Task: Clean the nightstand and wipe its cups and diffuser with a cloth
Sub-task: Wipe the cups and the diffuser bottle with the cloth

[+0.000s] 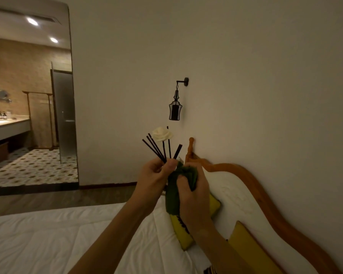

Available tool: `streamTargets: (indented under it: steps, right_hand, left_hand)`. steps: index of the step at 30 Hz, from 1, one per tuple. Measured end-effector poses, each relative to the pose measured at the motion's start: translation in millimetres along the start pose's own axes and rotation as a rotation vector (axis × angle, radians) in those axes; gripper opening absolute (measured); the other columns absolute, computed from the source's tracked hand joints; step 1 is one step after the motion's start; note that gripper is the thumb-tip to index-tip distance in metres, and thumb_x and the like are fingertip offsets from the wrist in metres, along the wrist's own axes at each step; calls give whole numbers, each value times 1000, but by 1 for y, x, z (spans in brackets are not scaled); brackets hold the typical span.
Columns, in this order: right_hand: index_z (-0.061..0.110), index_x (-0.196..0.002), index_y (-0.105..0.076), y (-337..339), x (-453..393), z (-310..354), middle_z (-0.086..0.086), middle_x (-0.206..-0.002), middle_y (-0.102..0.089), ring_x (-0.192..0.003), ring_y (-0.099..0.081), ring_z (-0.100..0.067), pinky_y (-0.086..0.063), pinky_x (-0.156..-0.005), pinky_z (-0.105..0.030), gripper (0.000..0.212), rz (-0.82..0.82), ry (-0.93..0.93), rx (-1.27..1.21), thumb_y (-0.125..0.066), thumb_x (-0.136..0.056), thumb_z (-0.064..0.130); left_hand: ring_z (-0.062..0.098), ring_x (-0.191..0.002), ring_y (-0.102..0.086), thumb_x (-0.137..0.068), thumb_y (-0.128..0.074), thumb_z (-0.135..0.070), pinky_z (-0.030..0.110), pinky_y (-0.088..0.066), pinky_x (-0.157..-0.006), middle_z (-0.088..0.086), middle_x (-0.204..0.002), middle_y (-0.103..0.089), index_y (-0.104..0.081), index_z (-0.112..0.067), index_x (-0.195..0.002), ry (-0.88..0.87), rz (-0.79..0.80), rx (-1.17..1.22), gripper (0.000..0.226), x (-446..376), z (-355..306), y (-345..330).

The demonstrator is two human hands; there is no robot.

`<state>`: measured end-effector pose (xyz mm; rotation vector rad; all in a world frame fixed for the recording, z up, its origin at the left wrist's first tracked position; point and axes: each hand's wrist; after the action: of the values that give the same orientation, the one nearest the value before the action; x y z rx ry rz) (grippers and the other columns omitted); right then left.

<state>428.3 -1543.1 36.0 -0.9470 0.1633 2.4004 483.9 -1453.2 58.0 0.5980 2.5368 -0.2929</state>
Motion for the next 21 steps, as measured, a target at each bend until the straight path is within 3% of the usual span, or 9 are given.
streamTargets:
  steps: [2,4,6,8,11,14,17,21]
  right_hand:
    - [28,-95,-60,1,-6,2,6,-88,-66,-83,-67,-19,-62,-66,-37,15,-13,-109,-69,-57,-81,32]
    - [22,-100,-62,1,-13,3,-9,-99,-66,-91,-67,-34,-61,-72,-54,15,-42,-207,-110,-61,-86,27]
    - [20,-105,-61,-2,-15,1,-15,-105,-65,-96,-65,-40,-60,-77,-58,13,-72,-263,-135,-61,-92,22]
    - [20,-109,-62,-7,-12,-1,-11,-107,-66,-98,-66,-33,-60,-81,-52,16,-158,-232,-61,-61,-93,19]
    - [24,-116,-61,-17,3,-3,0,-105,-67,-96,-66,-19,-60,-77,-28,24,-301,-90,25,-60,-92,23]
    - [38,-103,-56,-20,14,2,12,-94,-66,-85,-66,-7,-56,-69,-21,23,-218,53,79,-52,-82,48]
    - [38,-99,-57,-14,9,9,16,-87,-67,-82,-67,-4,-56,-67,-19,30,-99,51,61,-52,-78,59]
    - [36,-92,-58,-4,-2,15,24,-84,-67,-79,-67,-2,-54,-64,-16,18,-46,84,6,-53,-86,52]
  left_hand:
    - [3,-57,-62,-64,-54,-74,13,-48,-52,-8,-69,-68,-68,-15,-85,-14,-6,-30,64,-2,-1,4]
    - [-2,-52,-56,-68,-48,-74,12,-45,-49,-9,-67,-67,-70,-14,-85,-40,-8,-34,66,-2,-5,5]
    - [-2,-51,-56,-70,-46,-73,12,-45,-47,-8,-68,-70,-74,-19,-82,-40,-55,-52,63,-3,-9,3]
    - [9,-58,-65,-75,-47,-72,21,-54,-52,1,-73,-73,-77,-19,-79,-71,-152,-130,62,-4,-8,-3]
    - [34,-73,-67,-84,-44,-76,47,-59,-69,18,-80,-70,-74,-6,-84,-108,-171,-237,76,0,-3,-12]
    - [23,-83,-70,-74,-52,-81,35,-61,-76,7,-89,-69,-72,-22,-87,42,-134,-102,64,7,-3,-8]
    - [25,-89,-68,-69,-65,-72,34,-59,-80,14,-100,-64,-66,-19,-93,42,-72,-90,58,9,-2,0]
    - [24,-96,-70,-63,-71,-68,39,-60,-84,12,-105,-67,-66,-21,-101,14,-20,-78,60,13,-8,-3]
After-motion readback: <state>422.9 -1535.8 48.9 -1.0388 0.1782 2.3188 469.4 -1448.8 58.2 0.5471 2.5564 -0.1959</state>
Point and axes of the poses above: each hand's wrist, its own x-axis away from the middle knuckle, its own y-axis out of the back of the hand, z = x × y
